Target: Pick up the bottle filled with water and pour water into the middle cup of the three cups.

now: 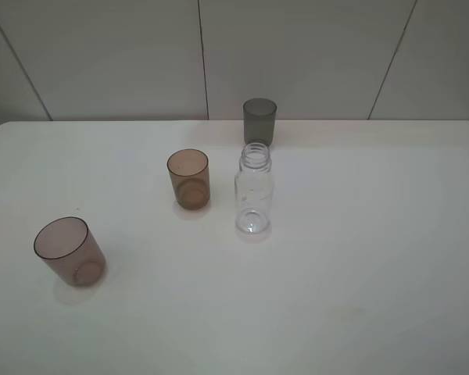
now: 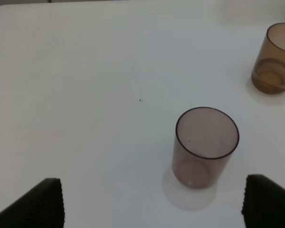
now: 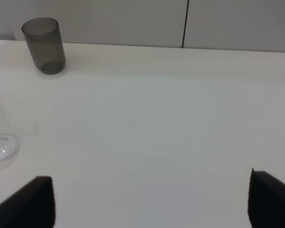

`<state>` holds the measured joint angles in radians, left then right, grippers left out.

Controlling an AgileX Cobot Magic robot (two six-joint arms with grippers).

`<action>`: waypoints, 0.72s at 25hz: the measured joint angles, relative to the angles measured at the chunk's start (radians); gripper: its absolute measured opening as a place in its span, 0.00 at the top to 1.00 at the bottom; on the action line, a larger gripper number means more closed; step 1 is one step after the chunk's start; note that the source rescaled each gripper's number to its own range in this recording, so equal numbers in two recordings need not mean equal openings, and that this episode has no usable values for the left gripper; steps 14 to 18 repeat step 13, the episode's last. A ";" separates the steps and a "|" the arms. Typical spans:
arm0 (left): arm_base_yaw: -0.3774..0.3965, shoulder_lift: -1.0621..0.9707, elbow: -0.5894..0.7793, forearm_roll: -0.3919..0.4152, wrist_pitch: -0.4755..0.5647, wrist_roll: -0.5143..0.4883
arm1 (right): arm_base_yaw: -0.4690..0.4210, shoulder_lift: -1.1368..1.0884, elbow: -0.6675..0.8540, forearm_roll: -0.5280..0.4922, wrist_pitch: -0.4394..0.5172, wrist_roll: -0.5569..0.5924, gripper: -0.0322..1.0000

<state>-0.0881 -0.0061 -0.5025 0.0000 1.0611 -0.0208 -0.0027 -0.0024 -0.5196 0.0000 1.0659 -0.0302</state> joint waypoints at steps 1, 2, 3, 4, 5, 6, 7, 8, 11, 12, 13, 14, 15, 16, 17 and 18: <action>0.000 0.000 0.000 0.000 0.000 0.000 | 0.000 0.000 0.000 0.000 0.000 0.000 0.34; 0.000 0.000 0.000 0.000 0.000 0.000 | 0.000 0.000 0.000 0.000 0.000 0.000 0.34; 0.000 0.000 0.000 0.000 0.000 0.000 | 0.000 0.000 0.000 0.000 0.000 0.000 0.34; 0.000 0.000 0.000 0.000 0.000 0.000 | 0.000 0.000 0.000 0.000 0.000 0.000 0.34; 0.000 0.000 0.000 0.000 0.000 0.000 | 0.000 0.000 0.000 0.000 0.000 0.000 0.34; 0.000 0.000 0.000 0.000 0.000 0.000 | 0.000 0.000 0.000 0.000 0.000 0.000 0.34; 0.000 0.000 0.000 0.000 0.000 0.000 | 0.000 0.000 0.000 0.000 0.000 0.000 0.34; 0.000 0.000 0.000 0.000 0.000 0.000 | 0.000 0.000 0.000 0.000 0.000 0.000 0.34; 0.000 0.000 0.000 0.000 0.000 0.000 | 0.000 0.000 0.000 0.000 0.000 0.000 0.34; 0.000 0.000 0.000 0.000 0.000 0.000 | 0.000 0.000 0.000 0.000 0.000 0.000 0.34; 0.000 0.000 0.000 0.000 0.000 0.000 | 0.000 0.000 0.000 0.000 0.000 0.000 0.34; 0.000 0.000 0.000 0.000 0.000 0.000 | 0.000 0.000 0.000 0.000 0.000 0.000 0.34; 0.000 0.000 0.000 0.000 0.000 0.000 | 0.000 0.000 0.000 0.000 0.000 0.000 0.34; 0.000 0.000 0.000 0.000 0.000 0.000 | 0.000 0.000 0.000 0.000 0.000 0.000 0.34; 0.000 0.000 0.000 0.000 0.000 0.000 | 0.000 0.000 0.000 0.000 0.000 0.000 0.34; 0.000 0.000 0.000 0.000 0.000 0.000 | 0.000 0.000 0.000 0.000 0.000 0.000 0.34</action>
